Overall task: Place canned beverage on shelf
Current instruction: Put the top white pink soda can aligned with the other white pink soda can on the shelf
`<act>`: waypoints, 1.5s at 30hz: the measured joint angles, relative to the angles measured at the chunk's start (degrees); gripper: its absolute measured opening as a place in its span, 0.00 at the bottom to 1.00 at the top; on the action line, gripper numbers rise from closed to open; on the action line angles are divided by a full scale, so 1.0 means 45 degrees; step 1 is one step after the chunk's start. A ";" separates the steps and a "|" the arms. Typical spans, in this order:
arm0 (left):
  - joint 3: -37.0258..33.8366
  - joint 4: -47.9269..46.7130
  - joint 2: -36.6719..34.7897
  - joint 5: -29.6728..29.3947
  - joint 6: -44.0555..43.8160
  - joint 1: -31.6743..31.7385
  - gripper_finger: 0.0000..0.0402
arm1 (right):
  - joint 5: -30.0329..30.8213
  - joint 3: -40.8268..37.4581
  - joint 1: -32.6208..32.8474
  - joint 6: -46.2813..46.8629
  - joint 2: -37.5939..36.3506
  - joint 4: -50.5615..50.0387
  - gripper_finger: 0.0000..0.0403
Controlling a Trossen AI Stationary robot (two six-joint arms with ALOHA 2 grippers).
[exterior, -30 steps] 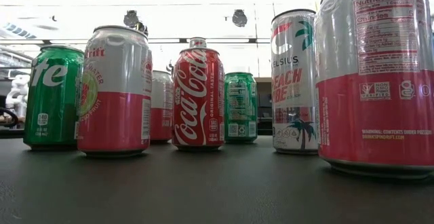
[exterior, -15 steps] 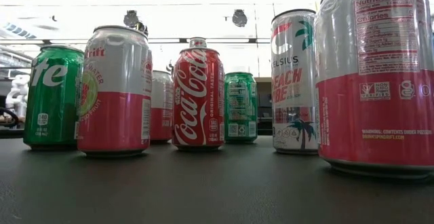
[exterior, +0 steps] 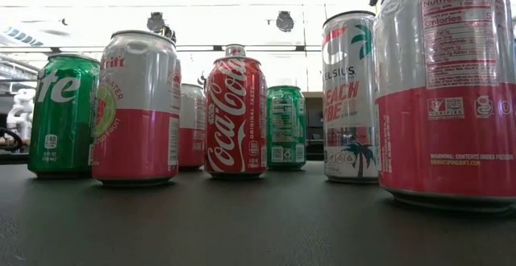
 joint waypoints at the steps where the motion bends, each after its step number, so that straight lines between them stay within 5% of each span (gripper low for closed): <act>1: 0.0000 -0.0165 0.0000 -0.0003 0.0003 -0.0083 0.73 | 0.0000 -0.0005 -0.0004 0.0070 0.0110 0.0029 0.79; 15: 0.0000 -0.0540 -0.0023 0.2576 -0.0019 -0.1284 0.73 | -0.0959 -0.0005 -0.0003 -0.2728 0.1449 0.0713 0.79; 30: 0.0000 -0.1019 -0.0039 0.2424 0.0459 -0.1387 0.73 | -0.0044 -0.0002 -0.0378 -0.1708 0.1439 0.0430 0.80; 45: 0.0000 -0.0516 0.0010 0.1791 0.1098 -0.0875 0.73 | -0.2244 -0.0064 -0.2500 -0.5315 0.2115 0.0910 0.87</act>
